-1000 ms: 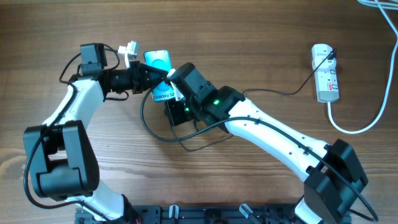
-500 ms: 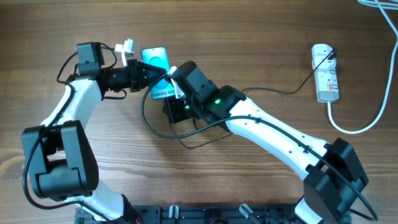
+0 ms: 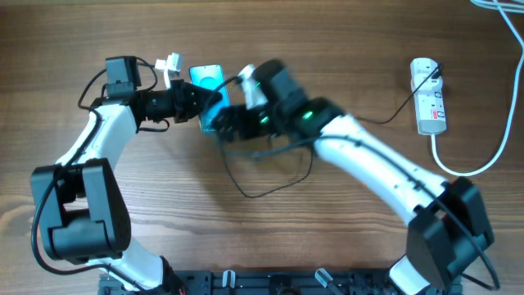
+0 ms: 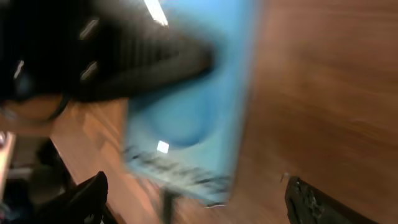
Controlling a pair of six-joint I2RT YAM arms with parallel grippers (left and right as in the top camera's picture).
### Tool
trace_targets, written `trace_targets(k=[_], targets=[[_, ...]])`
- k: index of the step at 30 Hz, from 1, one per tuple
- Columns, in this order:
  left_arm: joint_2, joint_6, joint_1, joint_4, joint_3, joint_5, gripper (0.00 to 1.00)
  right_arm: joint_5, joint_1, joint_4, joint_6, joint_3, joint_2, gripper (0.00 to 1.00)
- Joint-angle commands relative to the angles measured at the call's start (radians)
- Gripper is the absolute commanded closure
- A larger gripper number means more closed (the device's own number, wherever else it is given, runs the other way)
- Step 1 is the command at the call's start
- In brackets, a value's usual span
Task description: Plug charger to phone and switch on socket
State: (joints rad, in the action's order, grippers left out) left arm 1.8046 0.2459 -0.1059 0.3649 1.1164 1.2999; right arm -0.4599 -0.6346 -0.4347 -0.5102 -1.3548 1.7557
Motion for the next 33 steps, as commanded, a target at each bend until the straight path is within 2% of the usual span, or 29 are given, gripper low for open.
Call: trace_targets(k=[1,2,5,8,9,16,17,18,23,26,28,29,31,33], targets=[[-0.004,-0.007,0.004,-0.031,-0.005,0.202,0.96,-0.331,0.124,-0.008,0.076,-0.027,-0.02,0.08],[-0.004,-0.007,0.004,-0.05,-0.005,0.261,0.96,-0.394,0.146,-0.007,0.088,-0.027,-0.02,0.08],[-0.006,0.002,0.004,-0.072,-0.005,0.277,0.96,-0.507,0.186,-0.004,0.092,-0.027,-0.02,0.08],[-0.006,0.002,0.004,-0.085,-0.005,0.277,0.96,-0.497,0.169,0.01,0.097,-0.027,-0.014,0.3],[-0.006,0.002,0.004,-0.085,-0.005,0.277,0.96,-0.489,0.162,0.014,0.1,-0.027,-0.011,0.34],[-0.006,0.002,0.004,-0.085,-0.005,0.277,0.96,-0.451,0.094,0.08,0.1,-0.027,0.079,0.52],[-0.006,0.001,0.004,-0.085,-0.005,0.277,0.96,-0.463,0.087,0.112,0.1,-0.027,0.102,0.62],[-0.006,0.001,0.004,-0.085,-0.005,0.277,0.96,-0.477,0.087,0.125,0.1,-0.027,0.108,0.66],[-0.006,0.001,0.004,-0.085,-0.005,0.277,0.96,-0.499,0.087,0.158,0.119,-0.027,0.12,0.73],[-0.006,0.001,0.004,-0.085,-0.005,0.277,0.96,-0.523,0.088,0.174,0.117,-0.027,0.12,0.95],[-0.006,0.001,0.004,-0.085,-0.005,0.277,0.94,-0.529,0.088,0.177,0.118,-0.027,0.12,0.96],[-0.006,0.001,0.004,-0.086,-0.005,0.277,0.88,-0.529,0.088,0.177,0.118,-0.027,0.12,0.96],[-0.006,0.001,0.004,-0.097,-0.005,0.264,0.53,-0.537,0.092,0.177,0.118,-0.027,0.12,0.96],[-0.006,0.001,0.003,-0.1,-0.005,0.24,0.28,-0.536,0.098,0.176,0.117,-0.027,0.12,0.96]])
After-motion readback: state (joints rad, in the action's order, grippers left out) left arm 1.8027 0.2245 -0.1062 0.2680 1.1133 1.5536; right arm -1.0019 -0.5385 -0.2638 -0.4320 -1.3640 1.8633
